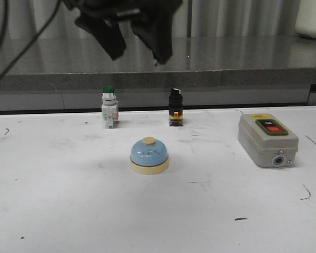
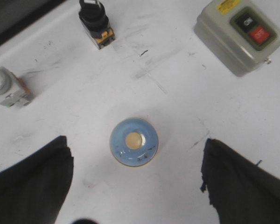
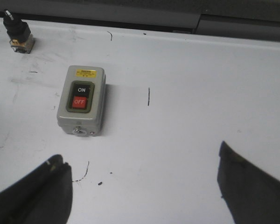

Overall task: Place and press bell with both arms
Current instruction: 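Open the left gripper and lift it off the bell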

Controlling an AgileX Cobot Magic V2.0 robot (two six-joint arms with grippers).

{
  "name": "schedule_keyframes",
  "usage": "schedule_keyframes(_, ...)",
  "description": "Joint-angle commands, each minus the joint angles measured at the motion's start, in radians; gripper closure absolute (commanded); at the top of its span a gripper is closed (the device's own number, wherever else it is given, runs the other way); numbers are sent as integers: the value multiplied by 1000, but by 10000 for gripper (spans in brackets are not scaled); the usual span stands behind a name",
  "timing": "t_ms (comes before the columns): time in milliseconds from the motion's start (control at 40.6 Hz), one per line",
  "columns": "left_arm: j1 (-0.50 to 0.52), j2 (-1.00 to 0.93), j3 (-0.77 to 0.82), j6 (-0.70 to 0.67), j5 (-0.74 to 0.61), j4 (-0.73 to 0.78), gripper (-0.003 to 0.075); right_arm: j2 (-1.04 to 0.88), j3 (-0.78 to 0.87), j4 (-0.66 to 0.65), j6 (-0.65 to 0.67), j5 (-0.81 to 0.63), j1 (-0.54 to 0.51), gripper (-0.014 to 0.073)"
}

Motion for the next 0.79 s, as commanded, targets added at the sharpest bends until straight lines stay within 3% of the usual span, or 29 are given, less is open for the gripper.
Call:
schedule_keyframes(0,-5,-182,51,-4,-43,7,174,2,-34,-10,-9,-66,-8,-52)
schedule_keyframes(394,-3,-660,382,-87,-75,57,174,2,-34,-10,-9,-67,-8,-52)
schedule_keyframes(640,-3,-921,544,-216,-17,111,174,2,-34,-10,-9,-68,-8,-52)
schedule_keyframes(764,-3,-1027,616,-216,24,120,174,2,-34,-5,-9,-66,-8,-52)
